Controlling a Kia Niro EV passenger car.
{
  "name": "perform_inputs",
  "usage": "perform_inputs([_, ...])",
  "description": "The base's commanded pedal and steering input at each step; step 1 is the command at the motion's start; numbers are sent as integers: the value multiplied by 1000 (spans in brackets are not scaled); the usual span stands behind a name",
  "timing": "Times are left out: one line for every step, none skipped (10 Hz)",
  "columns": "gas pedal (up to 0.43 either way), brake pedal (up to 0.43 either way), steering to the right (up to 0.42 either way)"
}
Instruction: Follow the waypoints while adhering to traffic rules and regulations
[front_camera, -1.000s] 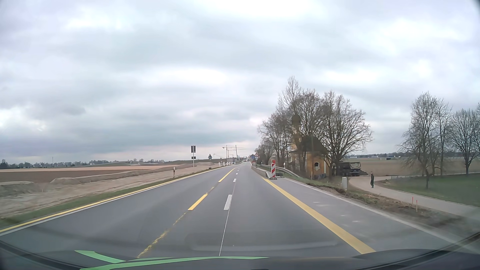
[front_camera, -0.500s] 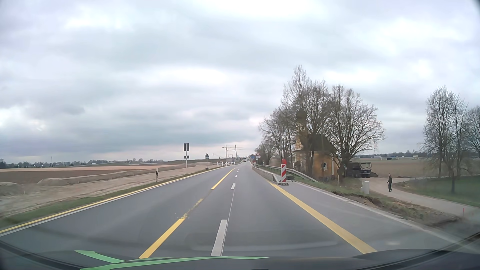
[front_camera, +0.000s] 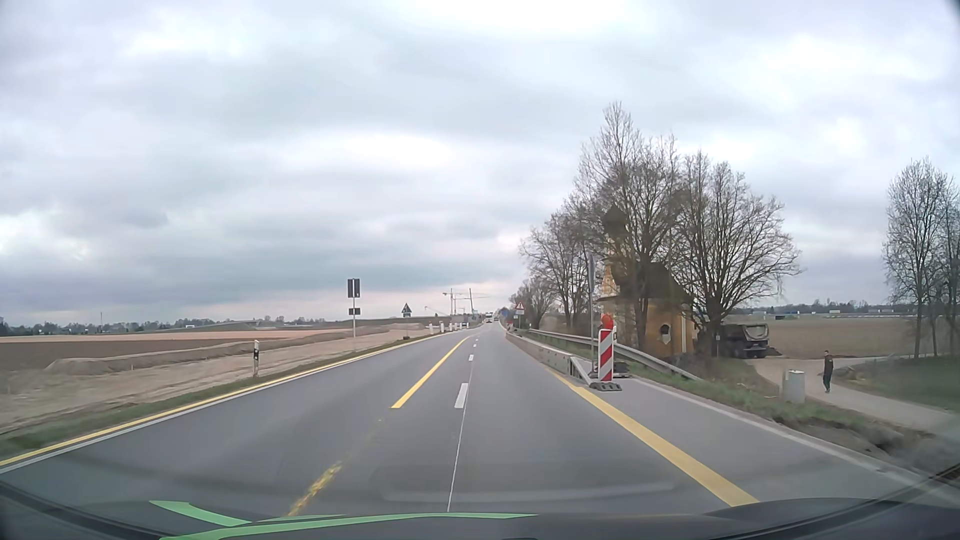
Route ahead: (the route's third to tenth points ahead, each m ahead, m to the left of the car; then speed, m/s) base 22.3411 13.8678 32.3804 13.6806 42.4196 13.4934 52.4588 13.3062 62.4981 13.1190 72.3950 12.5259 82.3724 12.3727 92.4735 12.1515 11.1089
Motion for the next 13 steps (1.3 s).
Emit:
perform_inputs([110,0,0])
perform_inputs([98,0,0])
perform_inputs([98,0,0])
perform_inputs([98,0,0])
perform_inputs([98,0,0])
perform_inputs([98,0,0])
perform_inputs([98,0,0])
perform_inputs([98,0,0])
perform_inputs([98,0,0])
perform_inputs([98,0,0])
perform_inputs([98,0,1])
perform_inputs([98,0,1])
perform_inputs([98,0,1])
